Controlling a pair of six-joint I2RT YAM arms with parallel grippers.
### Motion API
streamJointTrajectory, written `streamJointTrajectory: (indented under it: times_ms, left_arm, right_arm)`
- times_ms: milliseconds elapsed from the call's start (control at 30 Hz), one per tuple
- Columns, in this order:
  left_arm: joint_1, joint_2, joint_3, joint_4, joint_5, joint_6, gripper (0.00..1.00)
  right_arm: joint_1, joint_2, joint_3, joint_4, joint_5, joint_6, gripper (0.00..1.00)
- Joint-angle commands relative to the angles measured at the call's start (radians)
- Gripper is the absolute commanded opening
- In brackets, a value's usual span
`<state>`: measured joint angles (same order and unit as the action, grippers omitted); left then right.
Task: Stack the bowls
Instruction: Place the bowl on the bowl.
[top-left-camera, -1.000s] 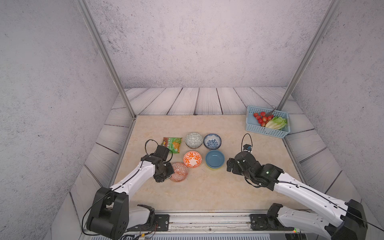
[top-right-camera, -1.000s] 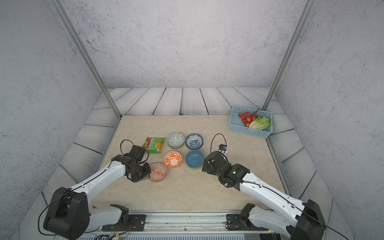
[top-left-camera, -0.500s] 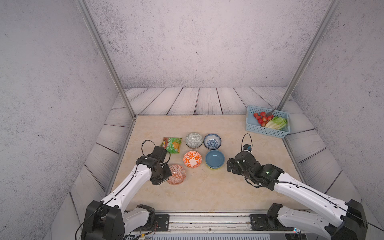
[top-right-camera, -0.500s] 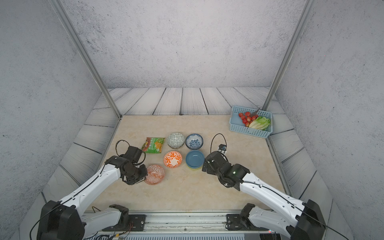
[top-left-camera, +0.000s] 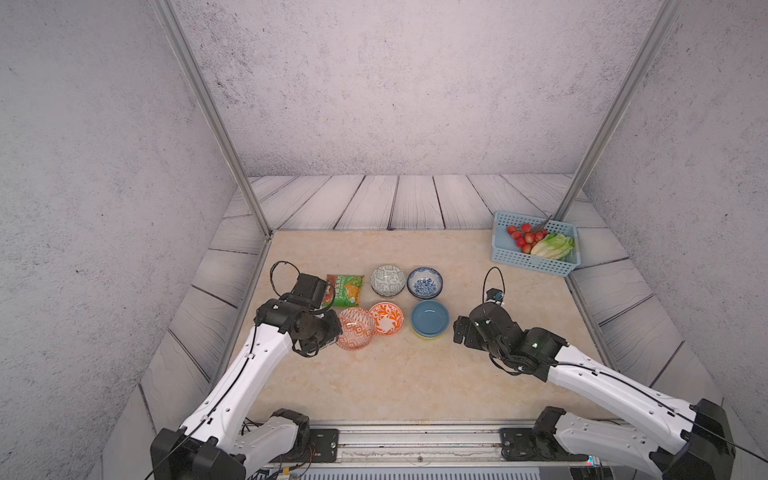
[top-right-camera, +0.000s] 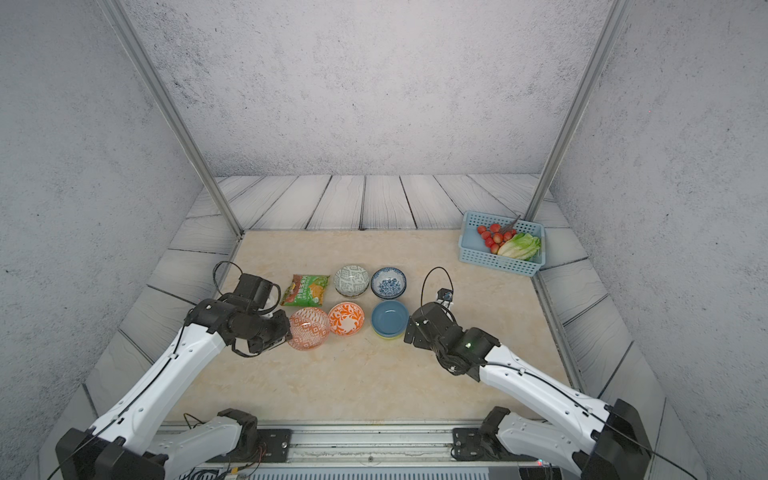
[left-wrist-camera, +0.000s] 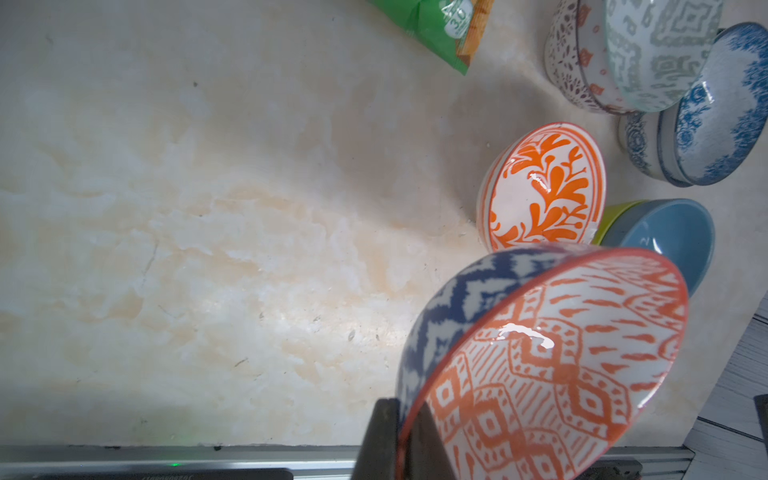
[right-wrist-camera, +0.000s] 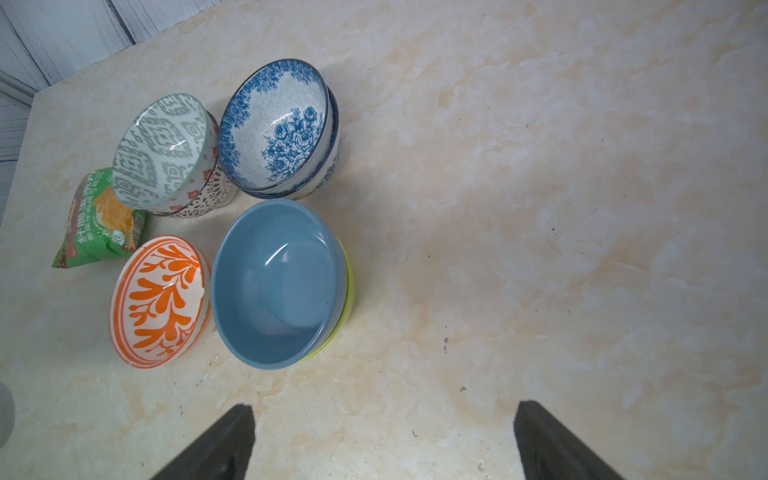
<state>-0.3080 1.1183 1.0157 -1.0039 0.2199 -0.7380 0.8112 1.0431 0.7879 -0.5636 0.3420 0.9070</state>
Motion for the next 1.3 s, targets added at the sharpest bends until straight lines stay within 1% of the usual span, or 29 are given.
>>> streamJointTrajectory:
  times_ms: [0,67,200,333,467,733,1000,1267]
  left_arm:
    - [-0.007,0.040,0.039,0.062,0.070,-0.010,0.00]
    - [-0.024,0.070,0.048,0.107,0.089,-0.026,0.00]
    - [-0.077,0.149,0.072,0.184,0.079,-0.053,0.00]
    - [-0.109,0.236,0.083,0.247,0.078,-0.077,0.00]
    - [-0.117,0.312,0.097,0.284,0.071,-0.086,0.00]
    - [-0.123,0.408,0.117,0.333,0.061,-0.081,0.00]
    - [-0.128,0.473,0.132,0.350,0.043,-0.068,0.00]
    - [-0.128,0.499,0.129,0.357,0.032,-0.060,0.00]
  right_arm:
    - [0.000,-0.020,0.000,0.005,0.009,-0.006,0.99]
    - [0.000,-0.021,-0.002,0.010,0.010,-0.007,0.99]
    - [0.000,-0.019,-0.003,0.011,0.012,-0.007,0.99]
    - [0.000,-0.021,-0.004,0.012,0.014,-0.006,0.99]
    - [0.000,-0.020,-0.006,0.016,0.017,-0.005,0.99]
    - [0.000,-0.018,-0.012,0.028,0.025,-0.005,0.99]
    - [0.000,-0.014,-0.016,0.040,0.031,-0.006,0.99]
    - [0.000,-0.006,-0.015,0.044,0.030,-0.007,0.99]
